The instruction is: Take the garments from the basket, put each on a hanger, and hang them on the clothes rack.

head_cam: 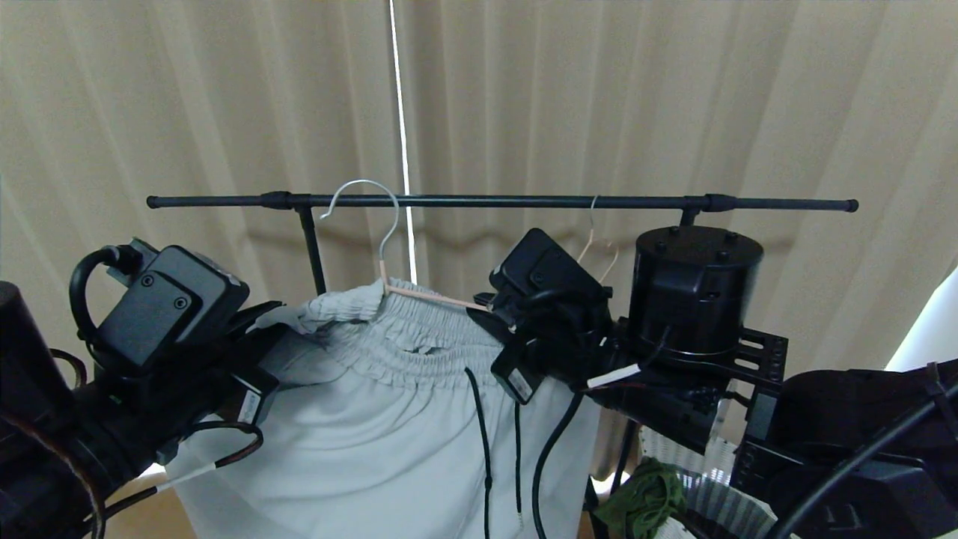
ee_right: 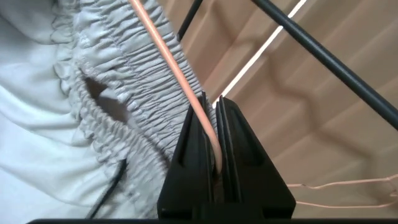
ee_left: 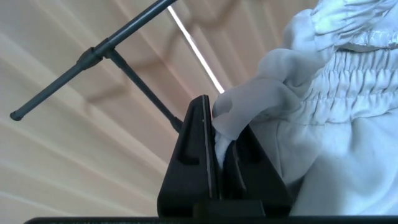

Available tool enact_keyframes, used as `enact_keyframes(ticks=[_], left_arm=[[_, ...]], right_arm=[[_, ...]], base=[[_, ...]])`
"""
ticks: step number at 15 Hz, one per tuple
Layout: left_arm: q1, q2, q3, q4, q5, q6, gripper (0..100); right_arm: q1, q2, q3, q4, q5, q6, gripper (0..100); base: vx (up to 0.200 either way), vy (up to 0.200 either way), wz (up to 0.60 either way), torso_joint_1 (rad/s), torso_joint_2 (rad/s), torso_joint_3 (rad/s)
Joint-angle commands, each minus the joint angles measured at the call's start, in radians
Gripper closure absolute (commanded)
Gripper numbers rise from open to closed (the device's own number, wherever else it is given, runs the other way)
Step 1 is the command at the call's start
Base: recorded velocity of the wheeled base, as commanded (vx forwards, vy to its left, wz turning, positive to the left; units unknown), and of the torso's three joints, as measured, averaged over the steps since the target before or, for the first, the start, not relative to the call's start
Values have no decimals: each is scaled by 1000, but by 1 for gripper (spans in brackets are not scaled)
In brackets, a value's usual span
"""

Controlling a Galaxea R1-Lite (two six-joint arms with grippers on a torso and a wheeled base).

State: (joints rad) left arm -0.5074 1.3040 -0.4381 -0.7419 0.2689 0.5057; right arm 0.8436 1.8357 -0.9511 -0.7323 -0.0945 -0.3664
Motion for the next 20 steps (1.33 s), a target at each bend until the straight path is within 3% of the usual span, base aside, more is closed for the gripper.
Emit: enact_keyframes(ticks=[1,6,7,10,20], left_arm=[[0,0,-1,1,1,0,100],[-23,-2,1,-34,-2,-23,100],[-42,-2,1,-45,-4,-33,0],[-69,-29,24,-47,-27,-56,0],[-100,-149,65,-42,-43,-52,0]], right_arm=[[0,-6,2,-1,1,0,100],[0,-12,5,-2,-1,3,100],[0,-12,14,-9,-1,1,100],[-5,-38,78,-94,-10,-3,100],[-117,-253,245,-96,-13,-3,100]], base=[[0,0,0,0,0,0],[0,0,0,0,0,0],[0,0,0,0,0,0],[0,0,0,0,0,0],[0,0,0,0,0,0]])
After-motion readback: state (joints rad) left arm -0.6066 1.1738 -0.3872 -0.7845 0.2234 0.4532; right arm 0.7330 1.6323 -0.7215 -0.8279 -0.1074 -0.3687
